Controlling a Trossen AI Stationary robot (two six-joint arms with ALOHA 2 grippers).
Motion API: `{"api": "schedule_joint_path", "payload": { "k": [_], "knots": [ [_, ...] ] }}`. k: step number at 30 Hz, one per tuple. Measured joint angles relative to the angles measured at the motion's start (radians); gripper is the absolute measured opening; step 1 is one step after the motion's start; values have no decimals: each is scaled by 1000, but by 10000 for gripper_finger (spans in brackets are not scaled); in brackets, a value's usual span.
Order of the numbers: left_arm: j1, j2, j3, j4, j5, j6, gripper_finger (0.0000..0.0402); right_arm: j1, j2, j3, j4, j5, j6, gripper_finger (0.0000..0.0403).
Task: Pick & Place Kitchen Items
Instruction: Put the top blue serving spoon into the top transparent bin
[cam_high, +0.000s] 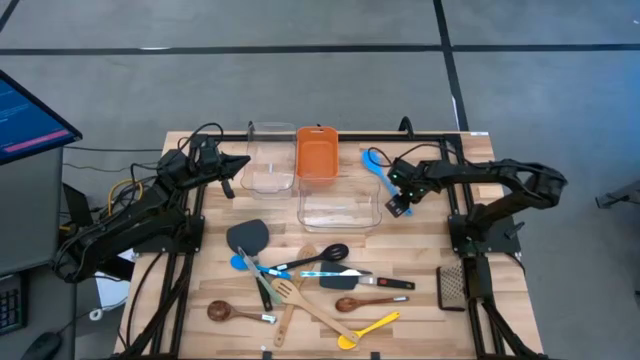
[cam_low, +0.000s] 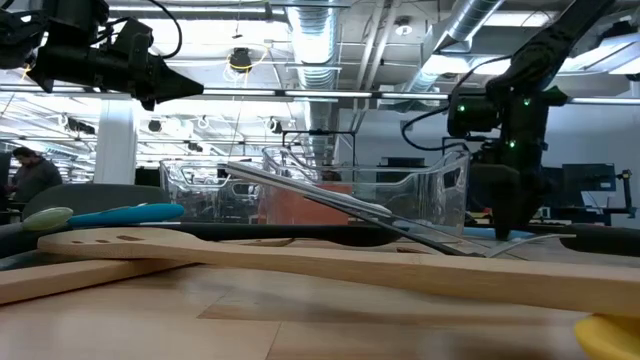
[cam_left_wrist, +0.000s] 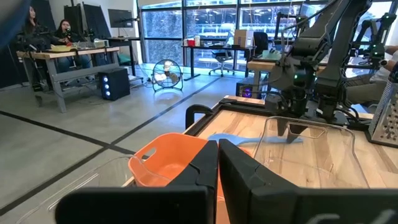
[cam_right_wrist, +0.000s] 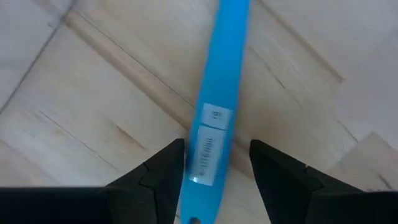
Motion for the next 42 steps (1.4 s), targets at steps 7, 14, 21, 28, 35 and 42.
{"api": "schedule_joint_path", "payload": {
  "k": [7,14,21,28,35,42],
  "knots": [
    [0,0,0,0,0,0,3,24,40,5,-10,17,1,176],
    [0,0,0,0,0,0,3,21,-1,-5,2,27,24,128],
    [0,0,0,0,0,0,3,17,-2,-4,0,26,31,76],
    [0,0,0,0,0,0,3,17,-2,-4,0,26,41,76],
    [0,0,0,1,0,0,3,17,-3,-3,-1,25,42,76],
    [0,0,0,1,0,0,3,17,-21,-4,-2,24,42,76]
  ]
}}
